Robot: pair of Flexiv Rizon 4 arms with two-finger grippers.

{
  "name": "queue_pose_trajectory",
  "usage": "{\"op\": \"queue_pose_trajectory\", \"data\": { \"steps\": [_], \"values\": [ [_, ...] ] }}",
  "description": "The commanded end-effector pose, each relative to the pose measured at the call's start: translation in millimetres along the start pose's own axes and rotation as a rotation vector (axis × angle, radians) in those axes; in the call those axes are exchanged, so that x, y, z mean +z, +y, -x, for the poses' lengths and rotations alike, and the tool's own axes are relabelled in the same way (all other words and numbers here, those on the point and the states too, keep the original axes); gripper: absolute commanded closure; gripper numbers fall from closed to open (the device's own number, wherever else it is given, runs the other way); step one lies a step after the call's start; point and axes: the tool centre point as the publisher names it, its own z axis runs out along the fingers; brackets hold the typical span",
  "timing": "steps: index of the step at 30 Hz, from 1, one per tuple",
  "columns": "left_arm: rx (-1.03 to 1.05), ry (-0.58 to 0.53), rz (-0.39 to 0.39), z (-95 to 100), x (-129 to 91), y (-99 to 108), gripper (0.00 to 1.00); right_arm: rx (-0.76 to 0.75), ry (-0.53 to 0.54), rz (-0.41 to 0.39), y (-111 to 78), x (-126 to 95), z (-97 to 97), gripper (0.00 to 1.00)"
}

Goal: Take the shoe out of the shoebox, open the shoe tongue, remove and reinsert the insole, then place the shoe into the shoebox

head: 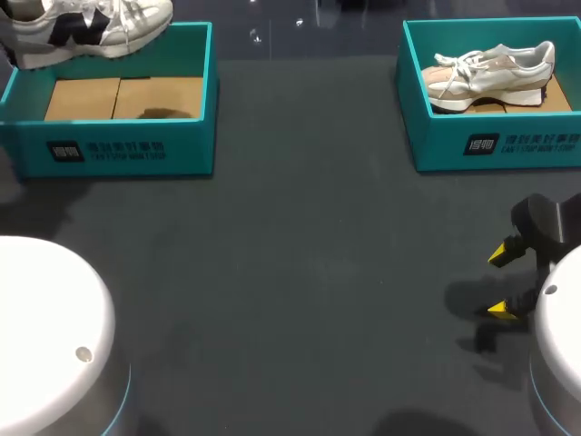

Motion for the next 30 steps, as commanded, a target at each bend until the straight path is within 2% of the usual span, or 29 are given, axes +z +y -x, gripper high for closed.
{"op": "queue_pose_trajectory", "data": {
  "steps": [1, 14, 16, 26, 30],
  "values": [
    [0.033, 0.008, 0.022, -1.3, 7.3, 2.2, 1.0, 0.0, -0.004, -0.002, -0.5, 0.1, -2.2, 0.0],
    [0.117, 0.054, 0.028, 5.1, 40.6, 1.7, 1.0, 0.0, -0.004, -0.002, -0.5, 0.1, -2.2, 0.0],
    [0.127, 0.041, 0.007, 3.7, 41.7, 5.3, 1.0, 0.0, -0.004, -0.002, -0.5, 0.1, -2.2, 0.0],
    [0.127, 0.041, 0.007, 3.7, 41.7, 5.3, 1.0, 0.0, -0.004, -0.002, -0.5, 0.1, -2.2, 0.0],
    [0.14, 0.053, -0.007, 8.2, 53.9, 0.6, 1.0, 0.0, -0.004, -0.002, -0.5, 0.1, -2.2, 0.0]
  ]
}}
